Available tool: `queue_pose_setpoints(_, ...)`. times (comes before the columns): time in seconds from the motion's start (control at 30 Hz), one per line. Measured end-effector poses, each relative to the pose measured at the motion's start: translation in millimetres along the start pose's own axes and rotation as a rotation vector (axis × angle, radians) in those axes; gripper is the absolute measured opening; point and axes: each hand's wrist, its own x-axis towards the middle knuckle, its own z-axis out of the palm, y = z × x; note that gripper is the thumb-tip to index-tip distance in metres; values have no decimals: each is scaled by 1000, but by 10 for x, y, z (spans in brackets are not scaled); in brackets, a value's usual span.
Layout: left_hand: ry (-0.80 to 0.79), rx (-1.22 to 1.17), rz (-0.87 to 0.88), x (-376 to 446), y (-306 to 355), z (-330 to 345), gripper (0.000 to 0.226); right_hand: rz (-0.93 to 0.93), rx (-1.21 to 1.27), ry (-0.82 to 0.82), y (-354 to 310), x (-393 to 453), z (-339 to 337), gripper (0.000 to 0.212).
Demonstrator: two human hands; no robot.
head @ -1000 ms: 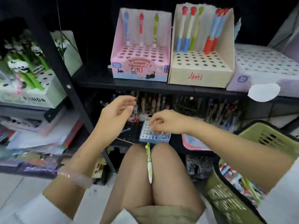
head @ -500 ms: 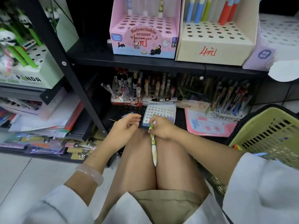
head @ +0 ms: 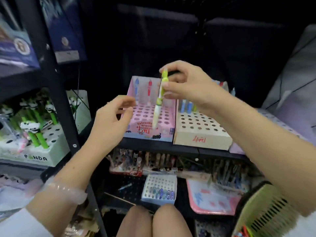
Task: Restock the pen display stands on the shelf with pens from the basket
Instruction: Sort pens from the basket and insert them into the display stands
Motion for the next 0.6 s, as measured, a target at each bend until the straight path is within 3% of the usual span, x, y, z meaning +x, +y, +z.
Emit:
queue_pose_setpoints(0.1,-153,169,13,262,-13,98,35,-22,-147,220,-4,388,-140,17)
queue_pose_setpoints(0.2,-271,227,-14,406,-101,185,44,92,-305,351,204,691,-158,18)
queue_pose_setpoints(0.47,-279,164,-76,428,-343,291,41,229,-507,375,564,925,-73,13)
queue_pose_setpoints(0.6,-268,113,-99,382,-392,288,41,316,-609,269,609,960,-26,19)
